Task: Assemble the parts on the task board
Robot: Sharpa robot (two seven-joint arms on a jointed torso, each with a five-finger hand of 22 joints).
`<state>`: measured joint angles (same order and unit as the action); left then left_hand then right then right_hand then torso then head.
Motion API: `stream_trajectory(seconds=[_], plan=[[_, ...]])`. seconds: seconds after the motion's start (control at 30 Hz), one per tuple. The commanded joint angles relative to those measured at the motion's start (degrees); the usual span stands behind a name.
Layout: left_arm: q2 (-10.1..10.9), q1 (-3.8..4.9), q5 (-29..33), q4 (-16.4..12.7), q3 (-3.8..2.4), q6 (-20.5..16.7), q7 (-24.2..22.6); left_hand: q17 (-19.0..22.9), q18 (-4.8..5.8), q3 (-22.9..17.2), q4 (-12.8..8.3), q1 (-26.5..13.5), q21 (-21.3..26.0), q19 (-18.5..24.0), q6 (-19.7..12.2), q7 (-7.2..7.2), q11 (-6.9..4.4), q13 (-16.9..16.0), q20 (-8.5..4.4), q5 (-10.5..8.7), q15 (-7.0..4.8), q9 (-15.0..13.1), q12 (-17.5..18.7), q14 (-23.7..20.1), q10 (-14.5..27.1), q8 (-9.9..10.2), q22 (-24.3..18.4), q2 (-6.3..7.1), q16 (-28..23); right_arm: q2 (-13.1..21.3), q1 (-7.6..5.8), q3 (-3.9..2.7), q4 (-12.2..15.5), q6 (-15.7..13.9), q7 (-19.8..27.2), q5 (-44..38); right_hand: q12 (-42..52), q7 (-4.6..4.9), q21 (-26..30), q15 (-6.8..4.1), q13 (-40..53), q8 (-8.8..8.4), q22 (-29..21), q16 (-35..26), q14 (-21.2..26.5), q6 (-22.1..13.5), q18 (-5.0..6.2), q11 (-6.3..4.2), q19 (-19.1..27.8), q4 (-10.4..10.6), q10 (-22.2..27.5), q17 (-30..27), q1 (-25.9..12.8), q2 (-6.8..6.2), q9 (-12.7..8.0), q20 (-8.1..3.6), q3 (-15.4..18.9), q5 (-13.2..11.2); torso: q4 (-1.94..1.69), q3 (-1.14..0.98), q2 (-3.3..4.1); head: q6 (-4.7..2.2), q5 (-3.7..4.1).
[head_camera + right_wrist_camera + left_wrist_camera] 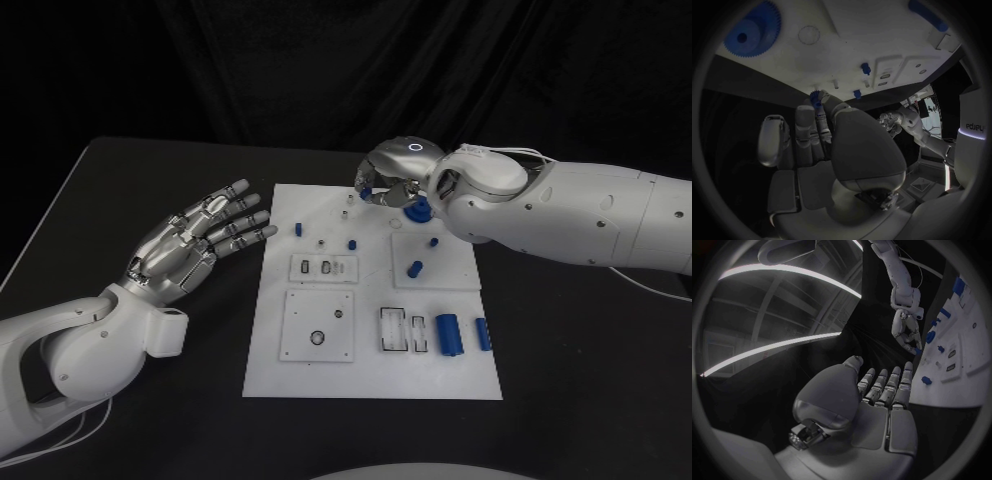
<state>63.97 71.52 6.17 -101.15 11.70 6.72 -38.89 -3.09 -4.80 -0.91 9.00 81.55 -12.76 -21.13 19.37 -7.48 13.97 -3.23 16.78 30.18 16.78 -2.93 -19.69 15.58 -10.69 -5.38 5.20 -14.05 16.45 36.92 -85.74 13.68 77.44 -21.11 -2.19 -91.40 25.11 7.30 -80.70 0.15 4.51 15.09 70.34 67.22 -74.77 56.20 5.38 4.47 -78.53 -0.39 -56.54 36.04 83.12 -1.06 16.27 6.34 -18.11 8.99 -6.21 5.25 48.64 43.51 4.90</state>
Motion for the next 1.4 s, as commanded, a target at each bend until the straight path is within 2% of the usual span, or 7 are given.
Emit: stream_trajectory(seconds=[0.03, 0.23, 0.43, 0.8, 1.07, 1.3, 1.4], plan=[[-0.22, 0.08, 0.16, 0.09, -0.01, 1.04, -8.78, -0.07, 0.89, -0.34, 0.03, -0.55, 0.29, 0.26, 0.07, -0.37, 0.51, -0.07, -0.1, 0.17, -0.01, -0.08, -0.27, 0.02, -0.07, 0.04, -0.06, 0.1, 0.21, -1.17, -0.14, -0.12, -1.61, -1.38, 1.31, 1.57, -0.41, 0.29, -0.09, -0.18, -0.07, 0.16, 0.09, -0.03, -0.25, -0.4, -0.85, -0.03, -0.17, 0.44, -0.48, 0.06, 0.42, -0.32, 0.33, -0.21, -0.02, -0.21, -0.01, -0.02, -0.05, 0.01, 0.02], [-0.57, 0.08, 0.16, 0.31, 0.02, 1.17, -8.8, -0.06, 0.89, -0.57, -0.06, -0.66, 0.3, 0.27, 0.08, -0.4, 0.54, -0.07, -0.11, 0.19, 0.0, -0.08, -0.29, -0.03, -0.06, 0.05, -0.07, 0.03, 0.22, -3.59, -0.16, -0.21, -4.45, -0.68, 1.36, 1.84, -0.81, 0.31, -0.05, -0.13, -0.16, -0.1, 0.08, -0.1, -0.25, -0.94, -0.85, 0.04, -0.16, 0.65, -0.47, 0.01, 0.37, -0.46, 0.61, -0.17, 0.06, -0.3, -0.3, 0.0, -0.11, 0.05, 0.55], [-0.82, 0.08, 0.16, 0.44, 0.03, 1.38, -8.76, -0.06, 0.89, -0.68, -0.1, -0.71, 0.3, 0.28, 0.07, -0.42, 0.55, -0.06, -0.11, 0.2, 0.0, -0.08, -0.26, -0.04, -0.04, 0.06, -0.08, 0.01, 0.23, -4.78, -0.08, -0.24, -5.99, 0.48, 1.15, 1.91, -1.33, 0.33, 0.15, -0.02, -0.27, -0.44, -0.21, -0.39, -0.03, -1.55, -0.78, 0.17, 0.05, 0.92, -0.34, -0.44, 0.29, -0.62, 0.92, -0.1, 0.13, -0.45, -0.16, 0.0, -0.16, 0.04, 0.5], [-1.26, 0.07, 0.16, 1.02, 0.13, 1.83, -8.79, -0.05, 0.89, -1.09, -0.28, -0.91, 0.36, 0.37, -0.09, -0.48, 0.62, -0.04, -0.11, 0.19, 0.0, -0.04, -0.22, -0.13, 0.06, 0.13, -0.12, -0.04, 0.26, -5.29, 0.2, -0.24, -6.5, 2.0, 0.77, 1.92, -2.08, 0.44, 0.34, 0.15, -0.37, -1.02, -0.36, -0.76, 0.3, -2.49, -0.74, 0.36, 0.22, 1.36, -0.19, -0.92, 0.2, -0.78, 1.32, 0.05, 0.16, -0.65, -0.21, 0.01, -0.17, 0.24, 0.69], [-1.33, 0.06, 0.16, 1.24, 0.18, 1.98, -8.82, -0.04, 0.9, -1.45, -0.44, -1.08, 0.37, 0.4, -0.15, -0.51, 0.69, -0.04, -0.11, 0.19, 0.0, -0.03, -0.24, -0.18, 0.11, 0.18, -0.15, -0.08, 0.31, -5.44, 0.47, -0.24, -6.74, 2.71, 0.57, 1.93, -2.4, 0.46, 0.43, 0.21, -0.42, -1.22, -0.48, -0.88, 0.39, -2.77, -0.71, 0.45, 0.32, 1.49, -0.05, -1.08, 0.2, -0.84, 1.46, 0.1, 0.15, -0.78, 0.03, -0.01, -0.16, 0.25, 0.43], [-1.45, 0.06, 0.16, 1.44, 0.22, 2.11, -8.67, -0.04, 0.9, -1.58, -0.5, -1.16, 0.39, 0.44, -0.22, -0.54, 0.71, -0.03, -0.11, 0.18, 0.0, -0.01, -0.21, -0.23, 0.15, 0.21, -0.16, -0.08, 0.31, -5.63, 0.86, -0.24, -7.02, 3.18, 0.54, 1.93, -2.66, 0.49, 0.52, 0.27, -0.45, -1.37, -0.58, -0.89, 0.41, -2.96, -0.69, 0.52, 0.41, 1.57, 0.05, -1.05, 0.25, -0.86, 1.56, 0.16, 0.09, -0.81, -0.18, -0.03, -0.15, 0.38, 0.62], [-1.51, 0.06, 0.16, 1.55, 0.24, 2.15, -8.61, -0.04, 0.9, -1.58, -0.5, -1.16, 0.39, 0.44, -0.22, -0.54, 0.71, -0.03, -0.11, 0.18, 0.0, -0.01, -0.21, -0.23, 0.15, 0.21, -0.16, -0.08, 0.31, -5.76, 1.01, -0.24, -7.15, 3.27, 0.58, 1.98, -2.76, 0.52, 0.53, 0.29, -0.46, -1.43, -0.56, -0.93, 0.44, -3.05, -0.69, 0.55, 0.41, 1.61, 0.08, -1.12, 0.26, -0.86, 1.6, 0.18, 0.07, -0.81, -0.11, -0.06, -0.15, 0.47, 0.6]])
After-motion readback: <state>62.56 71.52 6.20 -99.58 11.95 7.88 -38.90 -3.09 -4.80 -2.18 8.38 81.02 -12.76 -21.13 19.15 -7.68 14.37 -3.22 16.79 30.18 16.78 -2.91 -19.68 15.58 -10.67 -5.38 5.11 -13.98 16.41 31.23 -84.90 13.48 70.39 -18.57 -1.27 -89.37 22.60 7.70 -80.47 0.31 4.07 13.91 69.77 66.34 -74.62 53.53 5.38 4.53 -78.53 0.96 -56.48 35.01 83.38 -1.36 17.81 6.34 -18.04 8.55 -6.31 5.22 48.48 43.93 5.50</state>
